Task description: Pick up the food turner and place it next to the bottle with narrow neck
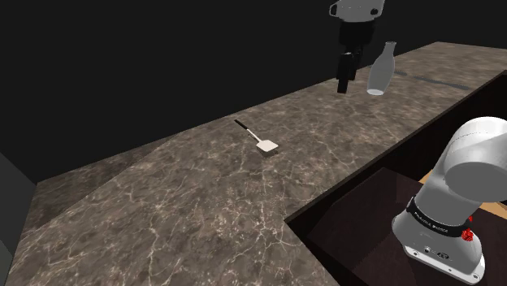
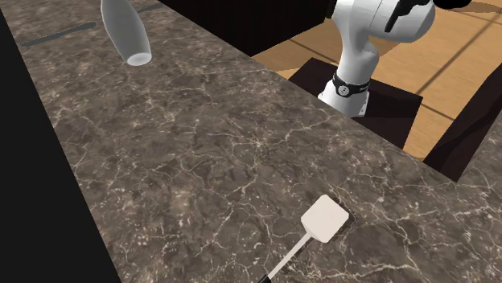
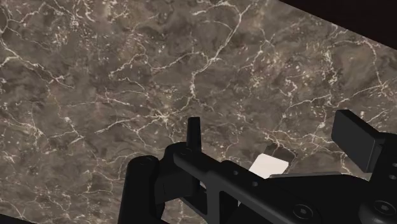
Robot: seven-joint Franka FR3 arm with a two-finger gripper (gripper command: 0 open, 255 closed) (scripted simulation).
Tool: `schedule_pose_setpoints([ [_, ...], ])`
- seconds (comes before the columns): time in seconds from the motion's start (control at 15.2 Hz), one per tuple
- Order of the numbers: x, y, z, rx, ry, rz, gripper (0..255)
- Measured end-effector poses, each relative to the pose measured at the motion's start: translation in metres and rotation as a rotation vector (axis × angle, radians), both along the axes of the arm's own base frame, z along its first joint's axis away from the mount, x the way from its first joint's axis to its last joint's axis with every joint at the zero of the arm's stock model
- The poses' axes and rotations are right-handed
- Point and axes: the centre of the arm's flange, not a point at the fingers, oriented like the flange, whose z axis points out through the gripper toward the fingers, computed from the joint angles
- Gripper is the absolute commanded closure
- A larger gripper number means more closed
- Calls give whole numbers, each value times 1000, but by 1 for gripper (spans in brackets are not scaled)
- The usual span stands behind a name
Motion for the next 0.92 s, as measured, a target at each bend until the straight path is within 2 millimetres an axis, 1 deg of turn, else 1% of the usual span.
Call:
schedule_pose_setpoints([
  [0.07,0,0,0,0,0,0,0],
  [0.13,5,3,-4,1,-1,-6,0],
  [0.26,19,12,-17,3,-5,-29,0],
  [0.4,39,16,-29,6,-11,-55,0],
  [0.66,78,36,-59,12,-23,-110,0],
  [0.79,100,41,-71,15,-30,-139,0],
  [0.92,116,49,-88,18,-36,-166,0],
])
